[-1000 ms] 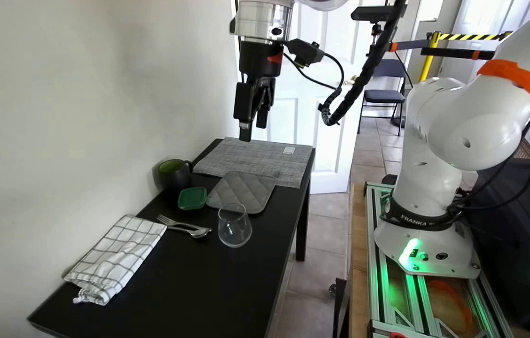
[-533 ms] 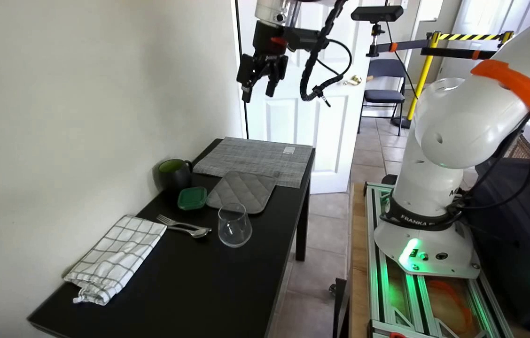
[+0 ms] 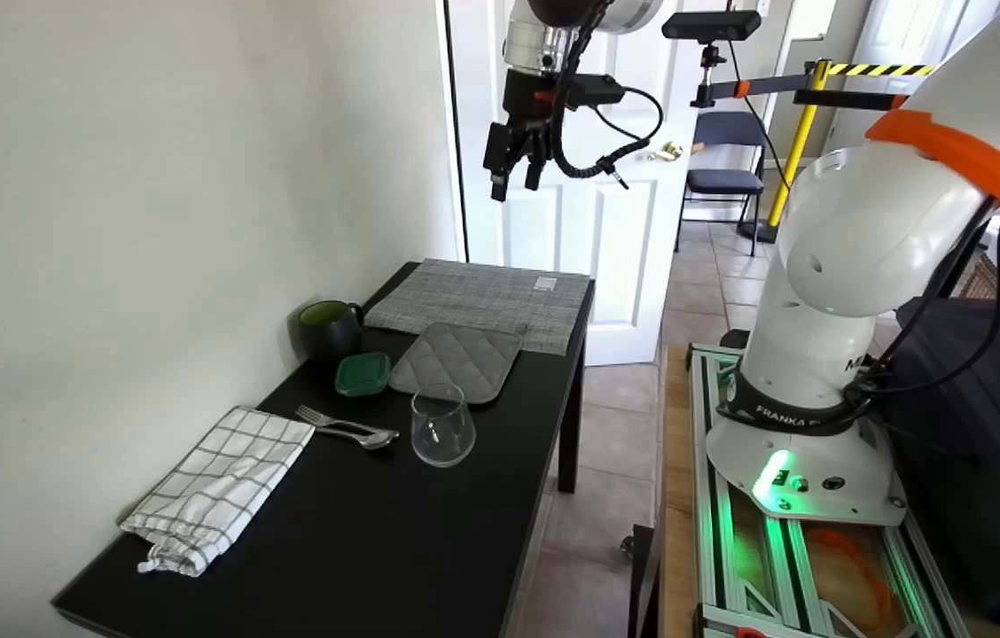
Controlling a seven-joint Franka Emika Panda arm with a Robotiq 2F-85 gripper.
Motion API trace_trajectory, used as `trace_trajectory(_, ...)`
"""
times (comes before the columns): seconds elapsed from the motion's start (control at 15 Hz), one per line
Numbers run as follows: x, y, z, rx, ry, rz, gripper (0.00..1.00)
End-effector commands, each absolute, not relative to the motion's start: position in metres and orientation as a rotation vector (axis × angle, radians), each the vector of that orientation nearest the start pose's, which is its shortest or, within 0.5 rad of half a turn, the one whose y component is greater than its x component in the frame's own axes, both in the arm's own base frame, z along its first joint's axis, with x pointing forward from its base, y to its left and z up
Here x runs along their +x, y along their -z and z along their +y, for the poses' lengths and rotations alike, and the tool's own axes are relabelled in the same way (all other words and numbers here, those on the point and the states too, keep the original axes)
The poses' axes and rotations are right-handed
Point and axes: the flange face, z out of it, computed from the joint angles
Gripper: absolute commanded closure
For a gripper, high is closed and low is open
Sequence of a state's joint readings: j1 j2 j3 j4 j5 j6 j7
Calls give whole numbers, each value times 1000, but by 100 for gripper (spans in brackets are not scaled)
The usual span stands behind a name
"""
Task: Put the grey pot holder on top of the glass cup.
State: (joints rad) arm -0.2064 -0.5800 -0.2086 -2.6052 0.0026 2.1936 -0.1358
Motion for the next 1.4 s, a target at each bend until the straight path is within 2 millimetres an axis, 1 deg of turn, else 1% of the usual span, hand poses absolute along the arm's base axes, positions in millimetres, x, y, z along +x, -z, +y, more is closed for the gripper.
trace_trajectory(0.0,364,-429,-173,-3017,113,154,0)
trace_trajectory(0.2,371,-409,-183,-2994,-35,-11,0)
trace_trajectory(0.33,375,-401,-187,-2975,-111,-94,0)
trace_trajectory(0.4,364,-408,-181,-3002,-30,-11,0)
trace_trajectory(0.53,371,-402,-184,-2995,-75,-56,0)
trace_trajectory(0.8,375,-399,-185,-2996,-87,-72,0)
trace_trajectory(0.93,383,-391,-200,-2968,-33,-24,0)
trace_trajectory(1.0,386,-388,-204,-2949,-7,-13,0)
trace_trajectory(1.2,399,-379,-218,-2918,116,-104,0)
trace_trajectory(1.33,408,-369,-227,-2891,144,-146,0)
